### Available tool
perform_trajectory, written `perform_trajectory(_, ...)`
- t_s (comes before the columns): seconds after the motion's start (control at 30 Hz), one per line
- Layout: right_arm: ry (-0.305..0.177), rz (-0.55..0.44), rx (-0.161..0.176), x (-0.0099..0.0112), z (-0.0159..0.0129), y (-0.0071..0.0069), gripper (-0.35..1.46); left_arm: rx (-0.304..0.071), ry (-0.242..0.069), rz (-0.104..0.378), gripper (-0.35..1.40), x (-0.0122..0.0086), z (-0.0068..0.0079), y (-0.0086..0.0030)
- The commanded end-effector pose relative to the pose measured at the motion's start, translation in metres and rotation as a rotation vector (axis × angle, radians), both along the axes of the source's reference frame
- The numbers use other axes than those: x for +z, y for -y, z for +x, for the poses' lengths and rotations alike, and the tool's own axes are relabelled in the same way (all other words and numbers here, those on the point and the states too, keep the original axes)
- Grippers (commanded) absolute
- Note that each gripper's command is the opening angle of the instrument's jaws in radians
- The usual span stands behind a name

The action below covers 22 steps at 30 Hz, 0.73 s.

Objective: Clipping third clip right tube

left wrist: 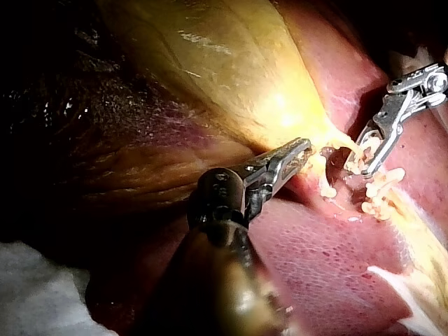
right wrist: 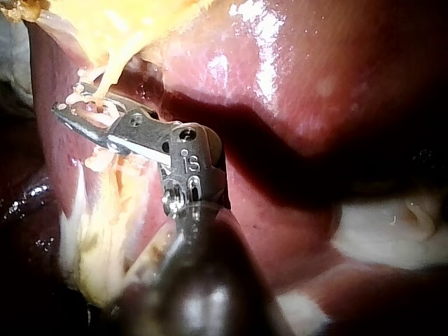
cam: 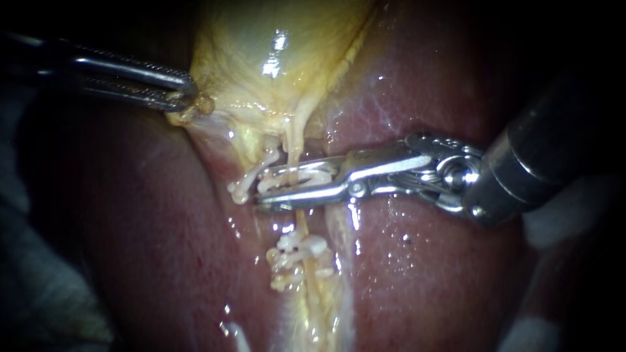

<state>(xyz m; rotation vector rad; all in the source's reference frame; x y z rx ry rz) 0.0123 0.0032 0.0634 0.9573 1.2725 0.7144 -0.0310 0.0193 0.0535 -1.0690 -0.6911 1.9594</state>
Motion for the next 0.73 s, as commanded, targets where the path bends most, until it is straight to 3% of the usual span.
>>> perform_trajectory(0.03, 0.002, 0.012, 0.0, 0.0, 0.0, 0.0, -0.08, 0.0, 0.0, 0.0, -0.35, 0.0, 0.0, 0.0)
perform_trajectory(0.1, 0.004, 0.023, 0.001, 0.0, 0.0, 0.0, -0.15, 0.0, 0.0, 0.0, -0.35, 0.0, 0.0, 0.0)
perform_trajectory(0.17, 0.007, 0.04, 0.0, -0.0001, -0.0002, 0.0001, -0.35, 0.0, 0.0, 0.0, -0.35, 0.0, 0.0, 0.0)
perform_trajectory(0.37, 0.016, 0.092, -0.001, -0.0002, -0.0008, 0.0003, -0.35, 0.002, 0.001, 0.002, -0.35, 0.0, 0.0, 0.0)
perform_trajectory(0.73, 0.016, 0.1, -0.001, 0.0002, -0.0005, 0.0008, -0.35, 0.001, 0.001, 0.001, -0.35, 0.0, 0.0, 0.0001)
